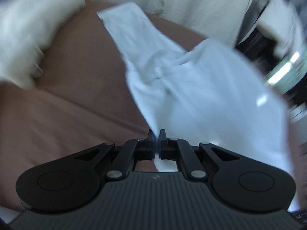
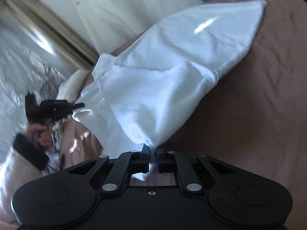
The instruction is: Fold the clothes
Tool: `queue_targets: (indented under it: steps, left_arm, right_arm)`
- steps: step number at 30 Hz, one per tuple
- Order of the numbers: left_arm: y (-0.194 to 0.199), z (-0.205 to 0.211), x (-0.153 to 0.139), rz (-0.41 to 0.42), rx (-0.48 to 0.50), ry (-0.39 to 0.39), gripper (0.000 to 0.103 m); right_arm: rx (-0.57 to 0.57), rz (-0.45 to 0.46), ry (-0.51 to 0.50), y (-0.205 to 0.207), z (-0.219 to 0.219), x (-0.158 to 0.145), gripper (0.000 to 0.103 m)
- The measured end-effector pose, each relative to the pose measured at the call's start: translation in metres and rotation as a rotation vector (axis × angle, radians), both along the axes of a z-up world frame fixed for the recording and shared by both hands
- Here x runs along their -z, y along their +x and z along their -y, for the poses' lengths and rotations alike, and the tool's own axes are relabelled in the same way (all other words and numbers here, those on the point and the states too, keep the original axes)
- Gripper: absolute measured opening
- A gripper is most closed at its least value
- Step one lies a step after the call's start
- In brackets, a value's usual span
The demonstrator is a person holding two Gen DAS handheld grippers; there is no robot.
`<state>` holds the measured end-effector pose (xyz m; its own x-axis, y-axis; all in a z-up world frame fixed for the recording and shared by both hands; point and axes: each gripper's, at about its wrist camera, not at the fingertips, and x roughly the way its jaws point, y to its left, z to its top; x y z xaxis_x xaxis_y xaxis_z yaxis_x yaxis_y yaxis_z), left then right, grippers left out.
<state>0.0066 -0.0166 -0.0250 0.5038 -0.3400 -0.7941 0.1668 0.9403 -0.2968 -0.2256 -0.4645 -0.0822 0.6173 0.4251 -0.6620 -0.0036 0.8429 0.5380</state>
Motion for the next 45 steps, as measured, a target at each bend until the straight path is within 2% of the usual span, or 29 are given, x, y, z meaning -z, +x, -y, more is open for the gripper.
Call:
queue_targets:
  steps: [1,2,4,5,7,10,11,12,13,14,15,16,18,20,22,25,28,31,32,33,36,39,41,43,45]
  left_arm:
    - [0.001,0.002,0.003,-0.011,0.013,0.040,0.003]
    - [0.004,0.001,0.012,-0.059,0.019,0.019,0.003]
    - [0.007,-0.001,0.030,-0.137,0.015,0.038,0.003]
    - [0.008,0.000,0.035,-0.151,0.010,0.066,0.003]
    - [0.009,0.001,0.035,-0.151,0.011,0.087,0.003]
    - [0.008,-0.008,0.025,-0.126,-0.003,0.072,0.003]
    - [0.008,-0.012,0.022,-0.116,-0.008,0.063,0.004]
    - [0.009,-0.021,0.017,-0.107,-0.018,0.023,0.004]
    - [0.008,-0.028,0.011,-0.091,-0.026,0.011,0.004]
    - [0.007,-0.034,0.004,-0.073,-0.035,0.003,0.004]
    - [0.005,-0.038,-0.003,-0.049,-0.048,0.031,0.004]
    - [0.003,-0.041,-0.010,-0.026,-0.061,0.058,0.006]
    - [0.004,-0.044,-0.019,0.001,-0.070,0.073,0.009]
    - [0.005,-0.047,-0.025,0.018,-0.084,0.042,0.017]
    - [0.007,-0.048,-0.029,0.020,-0.094,0.017,0.020]
    - [0.011,-0.045,-0.030,0.028,-0.095,0.016,0.020]
    - [0.017,-0.042,-0.024,0.031,-0.098,0.003,0.029]
    - [0.022,-0.045,-0.019,0.040,-0.109,-0.011,0.029]
    - [0.023,-0.047,-0.017,0.047,-0.117,-0.015,0.030]
    - [0.025,-0.049,-0.015,0.054,-0.125,-0.019,0.031]
    - [0.029,-0.058,-0.010,0.074,-0.164,-0.039,0.033]
    - [0.039,-0.069,-0.006,0.078,-0.197,-0.039,0.033]
    - [0.051,-0.075,-0.006,0.090,-0.210,-0.038,0.034]
    - [0.068,-0.075,-0.005,0.113,-0.231,0.016,0.040]
    - [0.089,-0.075,0.002,0.115,-0.240,0.042,0.042]
  right_arm:
    - [-0.017,-0.003,-0.040,0.000,-0.005,0.002,0.009]
    - [-0.025,-0.026,-0.059,0.001,-0.009,0.008,0.009]
    - [-0.039,-0.076,-0.096,0.004,-0.014,0.020,0.009]
    - [-0.046,-0.098,-0.110,0.005,-0.016,0.024,0.009]
    - [-0.056,-0.130,-0.111,0.006,-0.017,0.030,0.009]
    - [-0.073,-0.152,-0.120,0.007,-0.018,0.032,0.009]
    - [-0.072,-0.187,-0.146,0.008,-0.018,0.032,0.009]
    - [-0.071,-0.222,-0.172,0.010,-0.019,0.032,0.013]
    - [-0.076,-0.221,-0.183,0.007,-0.019,0.025,0.018]
    - [-0.081,-0.221,-0.194,0.005,-0.020,0.019,0.019]
    - [-0.099,-0.209,-0.219,0.003,-0.020,0.009,0.025]
    - [-0.117,-0.196,-0.244,0.001,-0.021,0.000,0.036]
    - [-0.158,-0.147,-0.306,-0.004,-0.023,-0.024,0.045]
    - [-0.195,-0.109,-0.347,0.001,-0.028,-0.042,0.047]
    - [-0.223,-0.083,-0.386,0.012,-0.033,-0.057,0.047]
    - [-0.260,-0.024,-0.460,0.046,-0.051,-0.075,0.047]
    - [-0.309,0.002,-0.522,0.090,-0.078,-0.091,0.047]
    - [-0.387,0.027,-0.592,0.134,-0.110,-0.110,0.048]
    - [-0.425,0.036,-0.632,0.150,-0.124,-0.114,0.050]
    - [-0.462,0.044,-0.672,0.166,-0.138,-0.118,0.058]
    - [-0.508,0.084,-0.844,0.205,-0.172,-0.114,0.059]
    - [-0.527,0.107,-0.789,0.237,-0.186,-0.100,0.059]
    - [-0.518,0.084,-0.712,0.251,-0.191,-0.087,0.059]
    - [-0.527,0.079,-0.657,0.260,-0.195,-0.072,0.059]
    - [-0.544,0.121,-0.641,0.264,-0.198,-0.060,0.059]
